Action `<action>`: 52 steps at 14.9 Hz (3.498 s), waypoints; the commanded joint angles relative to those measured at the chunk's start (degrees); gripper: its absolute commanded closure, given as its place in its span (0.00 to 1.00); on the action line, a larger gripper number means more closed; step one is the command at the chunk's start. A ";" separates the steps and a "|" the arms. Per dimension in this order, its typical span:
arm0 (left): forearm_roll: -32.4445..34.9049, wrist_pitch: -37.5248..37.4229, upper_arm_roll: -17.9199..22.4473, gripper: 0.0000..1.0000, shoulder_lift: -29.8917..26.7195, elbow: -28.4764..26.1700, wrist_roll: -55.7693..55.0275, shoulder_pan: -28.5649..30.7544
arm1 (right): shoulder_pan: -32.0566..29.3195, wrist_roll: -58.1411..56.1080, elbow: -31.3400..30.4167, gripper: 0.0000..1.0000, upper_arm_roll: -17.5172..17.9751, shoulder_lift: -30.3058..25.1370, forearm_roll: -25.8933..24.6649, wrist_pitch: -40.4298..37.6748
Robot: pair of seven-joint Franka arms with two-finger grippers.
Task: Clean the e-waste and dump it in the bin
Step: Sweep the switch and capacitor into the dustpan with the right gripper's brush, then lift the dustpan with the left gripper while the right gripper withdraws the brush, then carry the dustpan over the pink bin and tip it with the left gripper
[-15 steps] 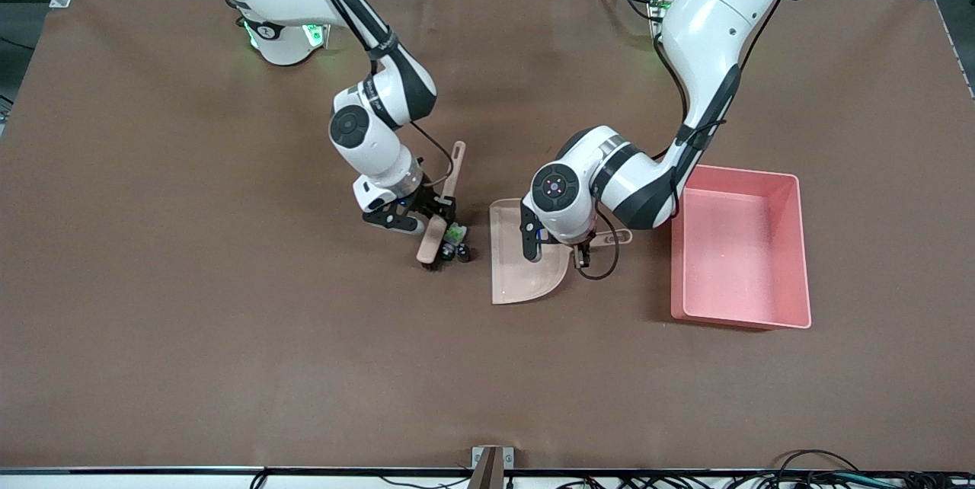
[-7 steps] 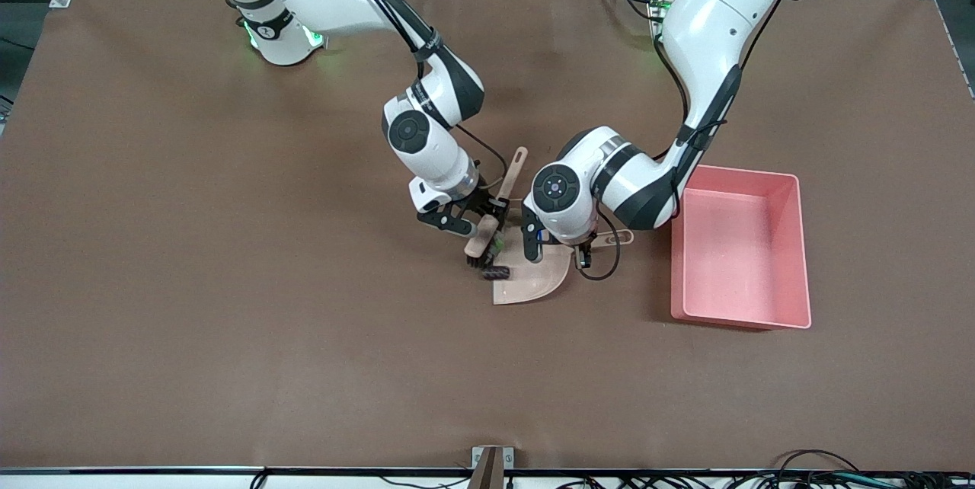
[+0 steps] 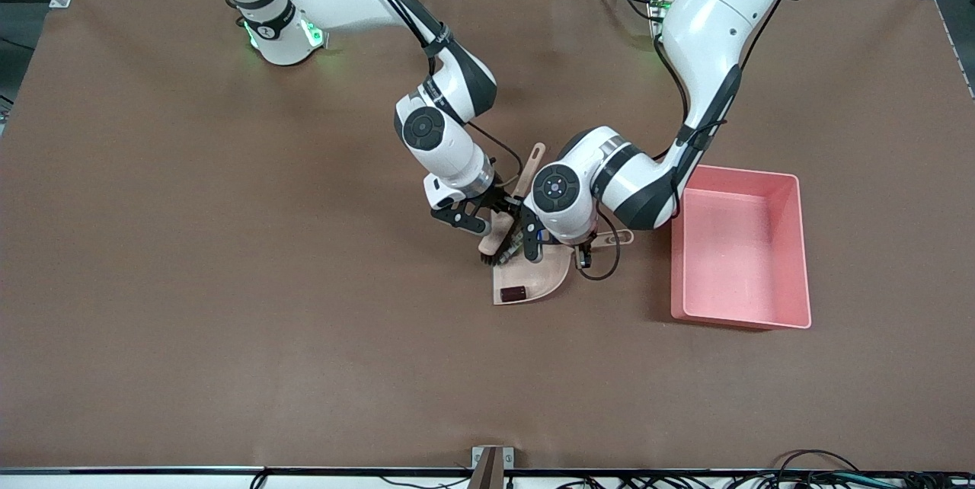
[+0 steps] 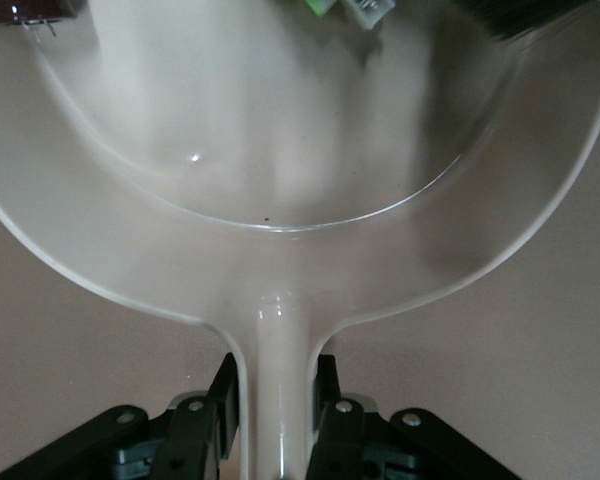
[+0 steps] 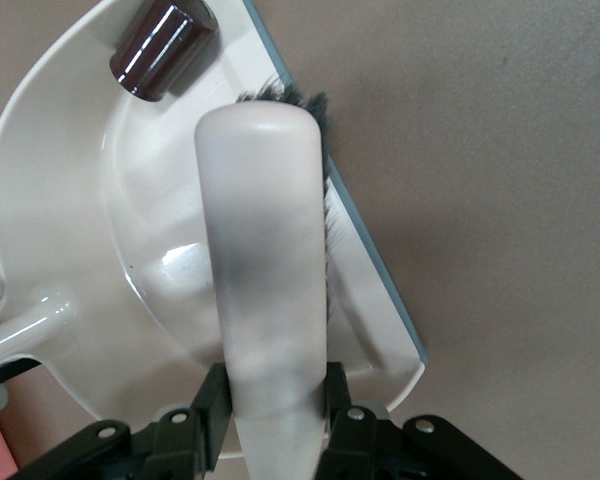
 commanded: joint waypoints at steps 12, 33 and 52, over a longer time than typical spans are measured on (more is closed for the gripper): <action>1.44 1.89 0.32 0.81 0.08 -0.04 -1.33 0.47 | -8.32 -6.94 -3.41 1.00 -0.76 -10.84 -1.85 -18.67; -3.65 17.74 -10.92 1.00 -4.66 -1.89 2.89 13.03 | -53.06 -56.78 -33.92 1.00 -1.02 -30.48 -24.78 -20.89; -5.06 -9.95 -17.26 1.00 -19.07 -1.97 22.29 40.09 | -59.75 -60.93 -33.39 0.06 -0.76 -21.50 -22.06 -20.37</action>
